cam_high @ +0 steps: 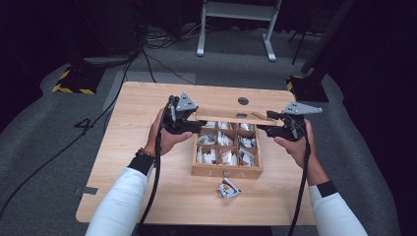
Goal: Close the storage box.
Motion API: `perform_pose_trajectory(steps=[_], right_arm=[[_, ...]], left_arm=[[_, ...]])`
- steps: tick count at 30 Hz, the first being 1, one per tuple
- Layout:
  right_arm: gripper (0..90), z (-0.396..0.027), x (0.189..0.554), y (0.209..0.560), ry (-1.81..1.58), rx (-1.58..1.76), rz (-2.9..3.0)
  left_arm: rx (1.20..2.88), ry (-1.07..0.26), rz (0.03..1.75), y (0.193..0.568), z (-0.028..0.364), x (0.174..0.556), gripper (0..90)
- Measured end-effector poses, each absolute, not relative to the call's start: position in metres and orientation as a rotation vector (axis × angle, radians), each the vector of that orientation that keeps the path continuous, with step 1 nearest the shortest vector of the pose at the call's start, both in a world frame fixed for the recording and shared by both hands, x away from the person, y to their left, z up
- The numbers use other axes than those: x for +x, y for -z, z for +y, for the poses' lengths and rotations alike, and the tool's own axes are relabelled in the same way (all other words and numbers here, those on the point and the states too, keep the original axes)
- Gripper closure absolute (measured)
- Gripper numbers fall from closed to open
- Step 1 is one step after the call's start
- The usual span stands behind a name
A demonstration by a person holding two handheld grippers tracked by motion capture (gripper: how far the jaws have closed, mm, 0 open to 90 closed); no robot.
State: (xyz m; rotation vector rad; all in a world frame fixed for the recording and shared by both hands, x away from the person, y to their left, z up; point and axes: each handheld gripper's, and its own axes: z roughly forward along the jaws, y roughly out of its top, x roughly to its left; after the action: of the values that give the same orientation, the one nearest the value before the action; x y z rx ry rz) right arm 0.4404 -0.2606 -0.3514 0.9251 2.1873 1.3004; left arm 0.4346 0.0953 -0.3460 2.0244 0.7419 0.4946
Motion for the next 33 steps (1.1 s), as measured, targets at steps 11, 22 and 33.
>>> perform_pose_trajectory(steps=[11,22,33], right_arm=[[34.6,-0.263,0.43,0.354,-1.272,0.915,2.205],[31.4,-0.262,0.419,0.362,-1.253,0.899,2.247],[26.6,-0.259,0.409,0.372,-1.215,0.877,2.279]], left_arm=[[2.046,-0.486,0.73,0.351,0.095,0.426,40.4],[2.088,-0.483,0.724,0.36,0.093,0.418,34.9],[2.114,-0.469,0.719,0.372,0.092,0.41,30.6]])
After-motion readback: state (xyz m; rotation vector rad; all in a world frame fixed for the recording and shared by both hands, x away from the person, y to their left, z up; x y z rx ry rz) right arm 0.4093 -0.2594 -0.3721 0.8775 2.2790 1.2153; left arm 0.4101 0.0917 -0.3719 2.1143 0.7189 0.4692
